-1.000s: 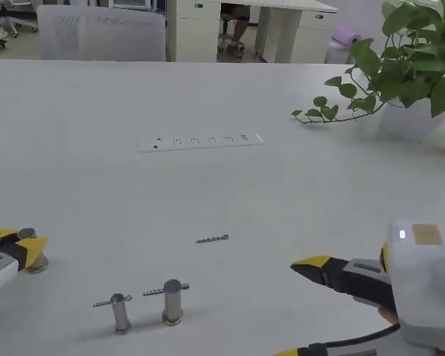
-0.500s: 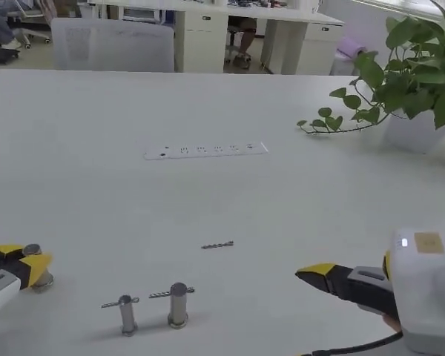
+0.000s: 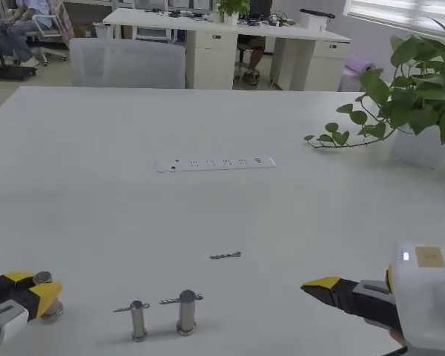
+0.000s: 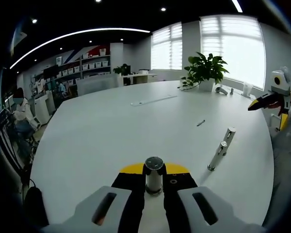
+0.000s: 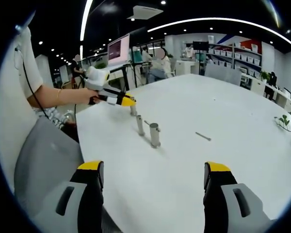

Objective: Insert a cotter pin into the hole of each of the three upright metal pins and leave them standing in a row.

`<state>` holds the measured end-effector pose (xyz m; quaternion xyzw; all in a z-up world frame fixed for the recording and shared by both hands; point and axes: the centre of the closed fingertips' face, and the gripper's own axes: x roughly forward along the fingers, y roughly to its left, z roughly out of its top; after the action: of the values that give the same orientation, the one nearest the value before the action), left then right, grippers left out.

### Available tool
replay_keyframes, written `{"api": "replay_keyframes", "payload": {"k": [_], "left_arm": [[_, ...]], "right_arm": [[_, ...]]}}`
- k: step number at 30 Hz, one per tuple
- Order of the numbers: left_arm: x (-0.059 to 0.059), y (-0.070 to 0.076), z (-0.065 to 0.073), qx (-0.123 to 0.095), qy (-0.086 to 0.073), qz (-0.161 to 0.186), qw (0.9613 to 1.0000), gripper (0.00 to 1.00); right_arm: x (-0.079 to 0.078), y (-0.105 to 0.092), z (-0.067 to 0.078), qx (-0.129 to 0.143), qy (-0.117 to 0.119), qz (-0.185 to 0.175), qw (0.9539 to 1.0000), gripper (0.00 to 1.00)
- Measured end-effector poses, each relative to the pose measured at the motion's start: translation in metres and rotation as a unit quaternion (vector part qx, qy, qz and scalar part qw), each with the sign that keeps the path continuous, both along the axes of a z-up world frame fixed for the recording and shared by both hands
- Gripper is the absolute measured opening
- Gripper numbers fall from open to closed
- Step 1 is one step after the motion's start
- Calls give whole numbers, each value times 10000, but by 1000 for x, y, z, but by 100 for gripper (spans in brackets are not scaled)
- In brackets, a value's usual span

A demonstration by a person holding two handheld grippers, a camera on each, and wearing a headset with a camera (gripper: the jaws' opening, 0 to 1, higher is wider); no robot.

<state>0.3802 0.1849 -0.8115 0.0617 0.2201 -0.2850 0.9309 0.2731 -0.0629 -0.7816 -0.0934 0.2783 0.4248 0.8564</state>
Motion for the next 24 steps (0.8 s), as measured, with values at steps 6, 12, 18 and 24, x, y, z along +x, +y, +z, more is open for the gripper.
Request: {"api": "replay_keyframes", "payload": {"k": [6,12,18,24], "left_arm": [[-14,-4,-1,13,38,-63,10000,11],[-23,-10,-1,6,50,-148,9999,11],[-33,-17,-2,-13,76,-229,9997,11],[-44,-26,-4,-48,121,-314,9994,11]], "right_arm": [[-2,1,0,-9,-4,35,10000,86],[-4,2,-1,-2,-5,69,10000,86],[-8,3,-3,-8,5,96,10000,86],[-11,2,-4,-18,4,114,9999,86]]}}
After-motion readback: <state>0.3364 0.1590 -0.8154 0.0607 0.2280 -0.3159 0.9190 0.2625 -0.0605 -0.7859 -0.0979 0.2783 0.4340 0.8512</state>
